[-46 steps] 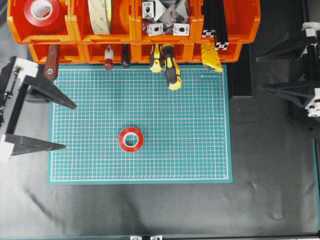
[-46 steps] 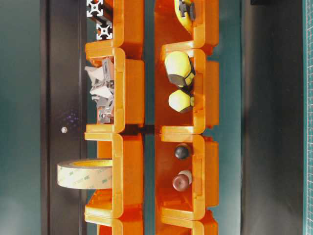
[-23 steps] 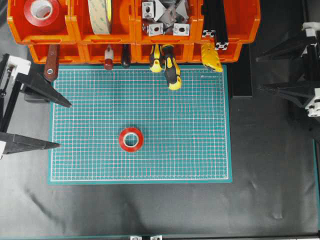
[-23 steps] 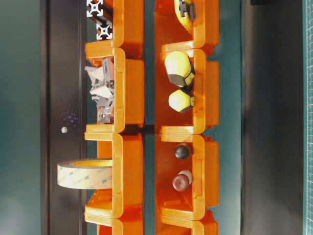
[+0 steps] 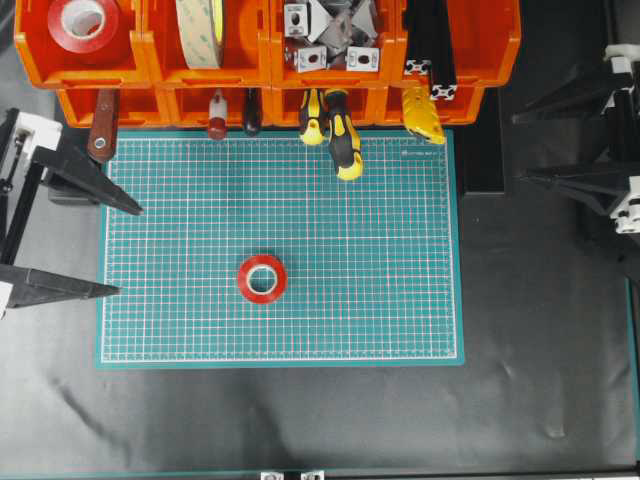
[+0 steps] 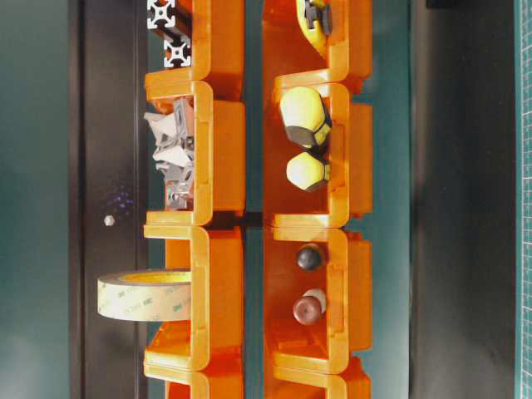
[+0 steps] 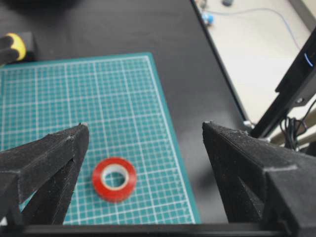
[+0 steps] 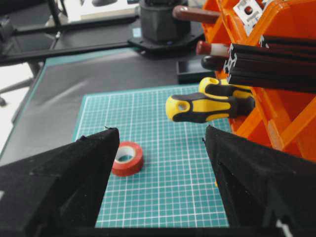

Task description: Pick vinyl tape from container rack with left arm.

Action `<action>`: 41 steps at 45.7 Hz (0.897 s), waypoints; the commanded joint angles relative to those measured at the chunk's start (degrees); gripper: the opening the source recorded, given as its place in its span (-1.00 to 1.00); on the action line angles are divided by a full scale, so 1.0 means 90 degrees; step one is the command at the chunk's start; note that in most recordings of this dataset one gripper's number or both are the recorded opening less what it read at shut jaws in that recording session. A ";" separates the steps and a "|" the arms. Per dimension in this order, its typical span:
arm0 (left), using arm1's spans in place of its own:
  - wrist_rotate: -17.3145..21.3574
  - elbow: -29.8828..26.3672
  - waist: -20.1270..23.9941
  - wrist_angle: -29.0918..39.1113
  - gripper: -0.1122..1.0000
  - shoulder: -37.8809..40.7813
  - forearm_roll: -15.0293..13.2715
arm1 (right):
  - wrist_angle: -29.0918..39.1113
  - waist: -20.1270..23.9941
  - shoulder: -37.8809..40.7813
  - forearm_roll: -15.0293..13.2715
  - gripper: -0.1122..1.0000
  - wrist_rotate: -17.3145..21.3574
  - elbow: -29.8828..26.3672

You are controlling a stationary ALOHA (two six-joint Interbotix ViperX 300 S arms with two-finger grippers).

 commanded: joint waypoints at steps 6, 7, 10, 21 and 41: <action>0.0000 -0.0059 0.0020 -0.0059 0.83 -0.0029 0.0000 | 0.0000 0.0000 0.0039 -0.0010 0.47 0.0000 -0.0176; 0.0000 -0.0049 0.0020 -0.0059 0.83 -0.0029 0.0000 | 0.0010 0.0010 0.0039 -0.0010 0.47 0.0000 -0.0176; -0.0010 -0.0049 0.0029 -0.0059 0.83 -0.0039 0.0000 | 0.0010 0.0010 0.0049 -0.0010 0.47 0.0000 -0.0176; -0.0010 -0.0020 0.0039 -0.0059 0.83 -0.0068 0.0000 | 0.0010 0.0000 0.0039 -0.0010 0.47 0.0000 -0.0166; -0.0020 0.0146 0.0039 -0.0186 0.83 -0.0303 0.0000 | 0.0010 0.0000 0.0049 -0.0010 0.47 0.0000 -0.0156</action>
